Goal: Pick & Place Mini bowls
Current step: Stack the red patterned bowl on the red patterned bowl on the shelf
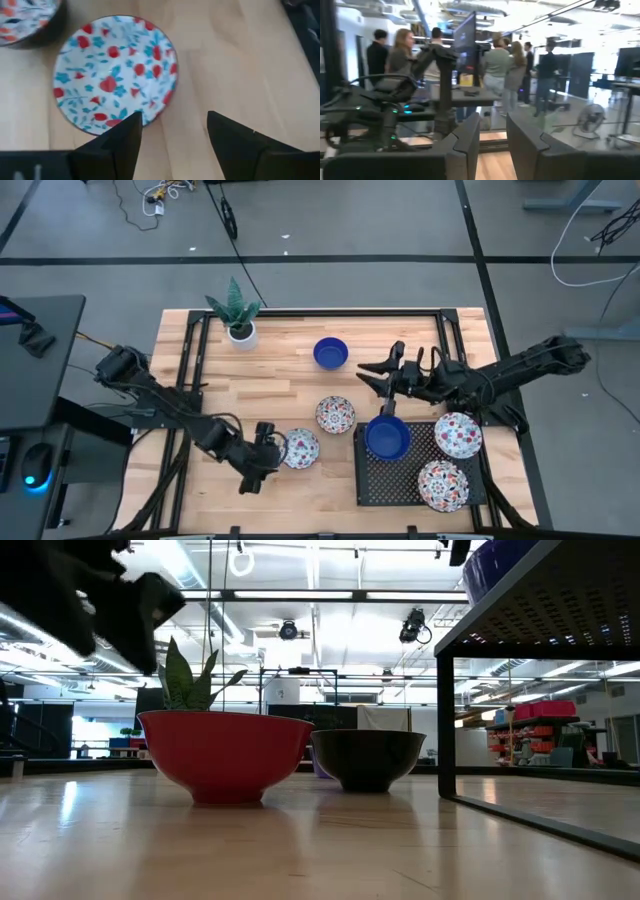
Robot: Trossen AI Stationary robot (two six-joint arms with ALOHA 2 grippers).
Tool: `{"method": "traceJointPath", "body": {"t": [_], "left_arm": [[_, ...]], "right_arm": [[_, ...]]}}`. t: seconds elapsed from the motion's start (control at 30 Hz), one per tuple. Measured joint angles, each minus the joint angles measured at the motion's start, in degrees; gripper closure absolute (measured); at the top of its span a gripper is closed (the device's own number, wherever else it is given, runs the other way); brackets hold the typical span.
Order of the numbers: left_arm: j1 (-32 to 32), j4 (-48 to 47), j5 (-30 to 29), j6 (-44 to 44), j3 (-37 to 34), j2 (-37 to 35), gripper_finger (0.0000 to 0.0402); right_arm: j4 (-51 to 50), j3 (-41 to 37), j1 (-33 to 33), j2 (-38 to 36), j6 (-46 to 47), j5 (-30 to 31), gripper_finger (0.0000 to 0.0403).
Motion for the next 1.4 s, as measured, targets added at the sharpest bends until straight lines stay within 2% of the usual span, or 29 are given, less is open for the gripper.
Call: {"method": "traceJointPath", "body": {"t": [0.1, 0.4, 0.63, 0.8, 0.93, 1.1, 1.27, 1.4], "left_arm": [[-1.8, 7.9, -4.0, 0.7, -1.9, 1.3, 0.0194], [-2.0, 9.2, -6.1, 4.7, -2.5, 9.2, 0.0234], [-1.4, 12.6, -8.8, 9.6, -2.5, 10.7, 0.0251], [-0.7, 13.8, -8.3, 11.9, -2.5, 10.7, 0.0289], [0.7, 14.3, -5.1, 12.4, -2.5, 10.7, 0.0334], [2.0, 15.1, -3.3, 12.9, -1.8, 10.6, 0.0388], [2.6, 13.1, -1.1, 14.7, 0.7, 10.0, 0.0386], [3.8, 6.9, -2.2, 15.3, 4.5, 7.2, 0.0391]], "right_arm": [[0.0, 0.0, 1.2, 0.0, 1.0, -0.4, 0.0305], [0.8, 0.1, 5.4, 0.0, 3.1, -0.4, 0.0305], [0.8, 0.1, 7.6, 0.0, 3.4, -0.4, 0.0305], [-0.4, 0.2, 8.5, 0.0, 4.5, -0.4, 0.0305], [-2.1, 0.8, 8.8, 0.0, 4.5, -0.4, 0.0305], [-15.5, 7.5, 8.7, 0.0, 4.2, -0.4, 0.0305], [-32.6, 15.5, 8.7, 0.2, 4.2, -0.4, 0.0304], [-45.4, 22.3, 8.6, 3.2, 5.1, -1.0, 0.0295]]}}
